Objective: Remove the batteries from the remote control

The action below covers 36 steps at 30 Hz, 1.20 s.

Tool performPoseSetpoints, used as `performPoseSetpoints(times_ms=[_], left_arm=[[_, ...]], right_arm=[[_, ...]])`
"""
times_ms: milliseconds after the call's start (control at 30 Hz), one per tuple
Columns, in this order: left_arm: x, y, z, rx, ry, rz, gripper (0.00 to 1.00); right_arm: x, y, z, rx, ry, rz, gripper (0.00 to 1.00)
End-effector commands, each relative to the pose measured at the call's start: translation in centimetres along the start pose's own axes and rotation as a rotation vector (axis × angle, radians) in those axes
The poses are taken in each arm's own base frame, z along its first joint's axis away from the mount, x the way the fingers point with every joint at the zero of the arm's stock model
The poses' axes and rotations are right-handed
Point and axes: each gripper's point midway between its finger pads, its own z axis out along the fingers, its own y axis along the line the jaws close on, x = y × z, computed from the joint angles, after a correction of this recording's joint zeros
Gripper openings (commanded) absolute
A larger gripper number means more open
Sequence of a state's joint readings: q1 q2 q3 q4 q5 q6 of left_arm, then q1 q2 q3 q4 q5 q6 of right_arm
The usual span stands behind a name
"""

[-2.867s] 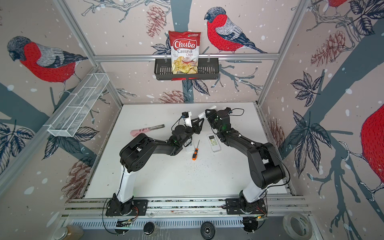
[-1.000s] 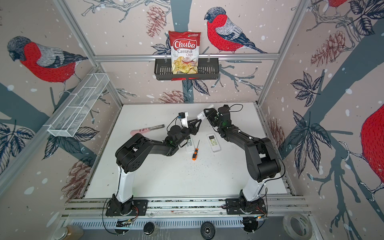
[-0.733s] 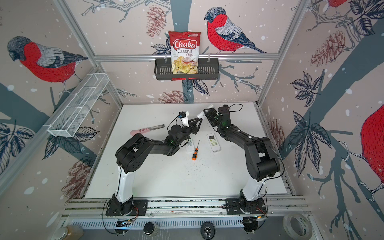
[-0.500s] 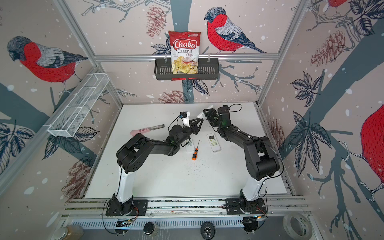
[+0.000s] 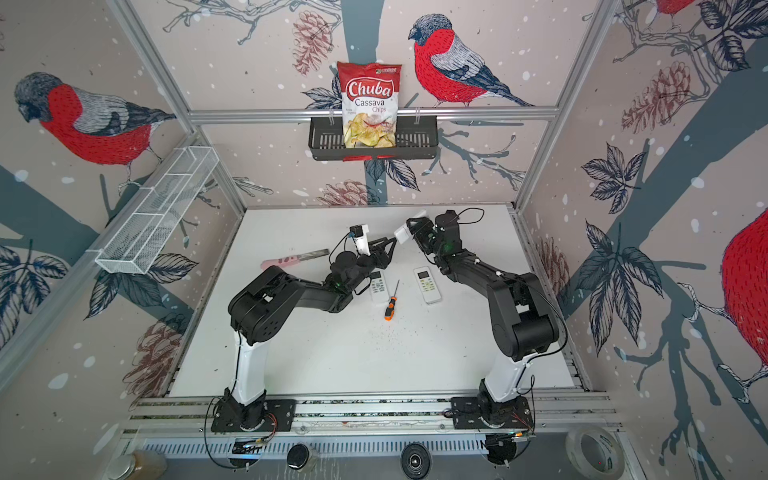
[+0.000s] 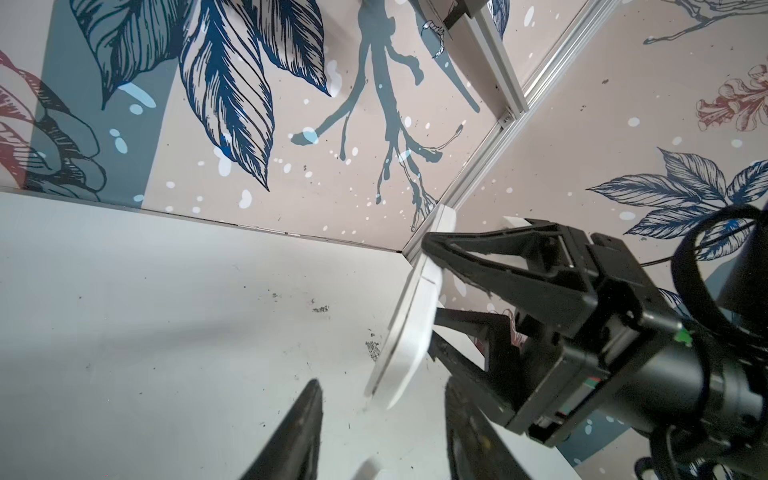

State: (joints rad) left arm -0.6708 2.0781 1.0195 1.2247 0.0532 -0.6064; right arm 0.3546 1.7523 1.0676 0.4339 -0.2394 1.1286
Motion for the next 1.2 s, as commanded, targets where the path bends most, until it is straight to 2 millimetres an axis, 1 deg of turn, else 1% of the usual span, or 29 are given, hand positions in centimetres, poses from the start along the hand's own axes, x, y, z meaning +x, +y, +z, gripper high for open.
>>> performPoseSetpoints(times_ms=[0, 133, 267, 433, 633, 800, 1000, 1167], left_arm=[[-1.6, -1.1, 0.1, 0.054, -0.052, -0.008, 0.48], [-1.7, -1.5, 0.7, 0.077, -0.046, -0.013, 0.50], [-1.4, -1.7, 1.3, 0.077, -0.039, -0.015, 0.59], [-0.7, -1.1, 2.0, 0.059, -0.024, -0.024, 0.59], [-0.1, -0.7, 3.0, 0.055, -0.017, -0.041, 0.52], [-0.2, -0.6, 3.4, 0.056, -0.022, -0.054, 0.44], [-0.1, -0.3, 3.1, 0.047, -0.019, -0.055, 0.30], [-0.2, -0.2, 2.5, 0.046, -0.018, -0.057, 0.28]], right_arm=[[-0.2, 1.5, -0.3, -0.050, -0.006, -0.016, 0.38], [0.0, 1.4, -0.2, -0.049, -0.003, -0.016, 0.38], [0.0, 1.6, -0.3, -0.050, -0.006, -0.019, 0.38], [0.0, 1.9, -0.4, -0.054, -0.007, -0.020, 0.38], [0.2, 2.2, -0.6, -0.055, -0.008, -0.035, 0.38], [0.2, 2.0, -0.7, -0.048, -0.008, -0.042, 0.38], [-0.1, 1.9, -0.8, -0.048, -0.012, -0.042, 0.37], [-0.4, 1.8, -0.9, -0.049, -0.015, -0.040, 0.35]])
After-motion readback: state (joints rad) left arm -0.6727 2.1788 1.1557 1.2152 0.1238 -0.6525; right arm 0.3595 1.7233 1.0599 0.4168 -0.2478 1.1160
